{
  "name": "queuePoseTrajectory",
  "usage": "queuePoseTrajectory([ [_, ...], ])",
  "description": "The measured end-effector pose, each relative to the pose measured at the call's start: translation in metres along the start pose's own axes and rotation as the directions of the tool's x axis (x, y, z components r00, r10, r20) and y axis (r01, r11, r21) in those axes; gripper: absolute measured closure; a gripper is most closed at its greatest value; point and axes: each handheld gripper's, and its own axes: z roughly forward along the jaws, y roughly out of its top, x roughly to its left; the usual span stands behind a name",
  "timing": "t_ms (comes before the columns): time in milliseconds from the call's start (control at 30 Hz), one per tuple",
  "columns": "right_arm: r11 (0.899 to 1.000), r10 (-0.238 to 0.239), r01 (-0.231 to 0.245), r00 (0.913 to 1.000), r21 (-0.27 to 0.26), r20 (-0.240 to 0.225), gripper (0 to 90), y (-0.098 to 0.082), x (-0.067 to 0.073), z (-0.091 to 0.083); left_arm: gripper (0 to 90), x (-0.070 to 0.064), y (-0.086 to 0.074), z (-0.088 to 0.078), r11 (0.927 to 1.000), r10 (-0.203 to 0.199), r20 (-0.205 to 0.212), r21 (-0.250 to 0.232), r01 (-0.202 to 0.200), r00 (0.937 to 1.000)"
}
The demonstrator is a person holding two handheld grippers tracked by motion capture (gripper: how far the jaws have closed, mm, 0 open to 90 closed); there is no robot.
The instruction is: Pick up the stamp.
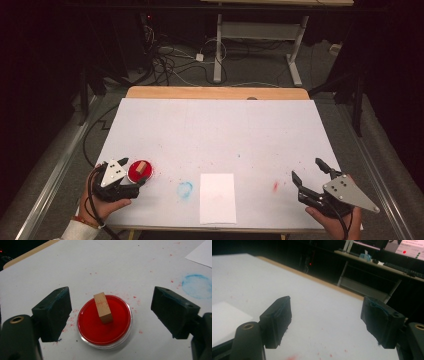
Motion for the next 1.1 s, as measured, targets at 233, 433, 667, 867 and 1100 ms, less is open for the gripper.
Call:
queuePoseTrajectory([
  [233,0.998,-0.046,0.046,0.9989,0.052,-0.004,24.7,-0.007,0.005,0.004,17.4,0.003,0.005,-0.001,0.9999,0.002,0.024,0.017,-0.003,0.9997],
  [433,0.995,-0.067,0.068,0.9974,0.077,-0.026,24.7,-0.008,0.01,0.007,18.7,0.012,0.01,-0.009,0.9995,-0.02,0.036,0.024,0.019,0.9991],
  [667,0.989,-0.079,0.084,0.9957,0.121,-0.048,25.5,-0.013,0.012,0.016,24.0,0.033,0.035,-0.012,0.9867,-0.035,0.072,0.161,0.024,0.9968],
  [867,0.986,-0.085,0.091,0.9953,0.14,-0.047,25.7,-0.015,0.012,0.018,28.9,0.036,0.049,0.009,0.9553,-0.069,0.088,0.293,0.041,0.9938],
  [1100,0.982,-0.104,0.11,0.9935,0.151,-0.047,26.2,-0.018,0.012,0.018,44.5,0.032,0.047,0.036,0.9125,-0.122,0.099,0.403,0.073,0.9875],
])
